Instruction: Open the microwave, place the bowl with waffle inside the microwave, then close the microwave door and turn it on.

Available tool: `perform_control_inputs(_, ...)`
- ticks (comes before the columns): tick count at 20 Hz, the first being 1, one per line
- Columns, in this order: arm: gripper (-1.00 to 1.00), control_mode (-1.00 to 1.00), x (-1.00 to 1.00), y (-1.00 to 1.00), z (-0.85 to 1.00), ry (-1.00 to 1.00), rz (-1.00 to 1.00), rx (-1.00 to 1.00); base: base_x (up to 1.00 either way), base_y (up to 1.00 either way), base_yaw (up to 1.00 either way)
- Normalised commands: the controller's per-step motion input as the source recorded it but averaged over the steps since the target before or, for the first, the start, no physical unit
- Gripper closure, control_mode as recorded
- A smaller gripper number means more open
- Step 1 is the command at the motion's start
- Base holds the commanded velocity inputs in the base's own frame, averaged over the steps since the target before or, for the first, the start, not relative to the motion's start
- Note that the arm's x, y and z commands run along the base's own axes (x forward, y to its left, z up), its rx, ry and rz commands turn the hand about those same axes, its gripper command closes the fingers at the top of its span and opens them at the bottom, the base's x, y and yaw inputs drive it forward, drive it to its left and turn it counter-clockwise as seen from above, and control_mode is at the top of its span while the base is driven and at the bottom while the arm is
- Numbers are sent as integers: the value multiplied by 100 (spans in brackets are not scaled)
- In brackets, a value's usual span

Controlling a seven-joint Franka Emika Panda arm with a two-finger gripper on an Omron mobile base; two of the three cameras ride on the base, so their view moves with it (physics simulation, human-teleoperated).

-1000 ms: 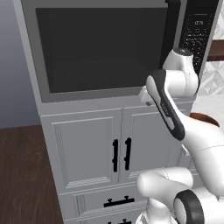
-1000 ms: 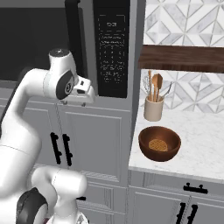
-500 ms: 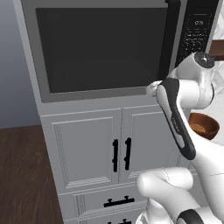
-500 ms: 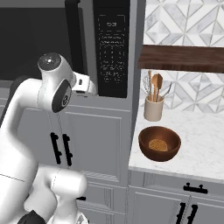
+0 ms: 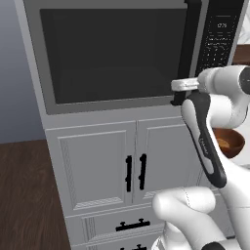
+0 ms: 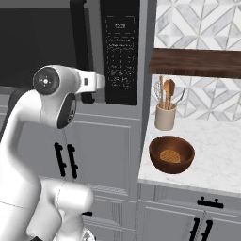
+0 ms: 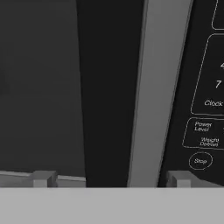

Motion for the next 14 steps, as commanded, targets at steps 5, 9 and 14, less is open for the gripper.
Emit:
perform_control_inputs(5, -100, -100, 2, 6, 77, -43, -1, 0, 0, 0, 0)
perform_control_inputs(9, -100, -100, 9, 27, 47, -26, -7, 0, 0, 0, 0)
perform_control_inputs(14, -100, -100, 25, 9, 17, -1, -1, 0, 0, 0, 0)
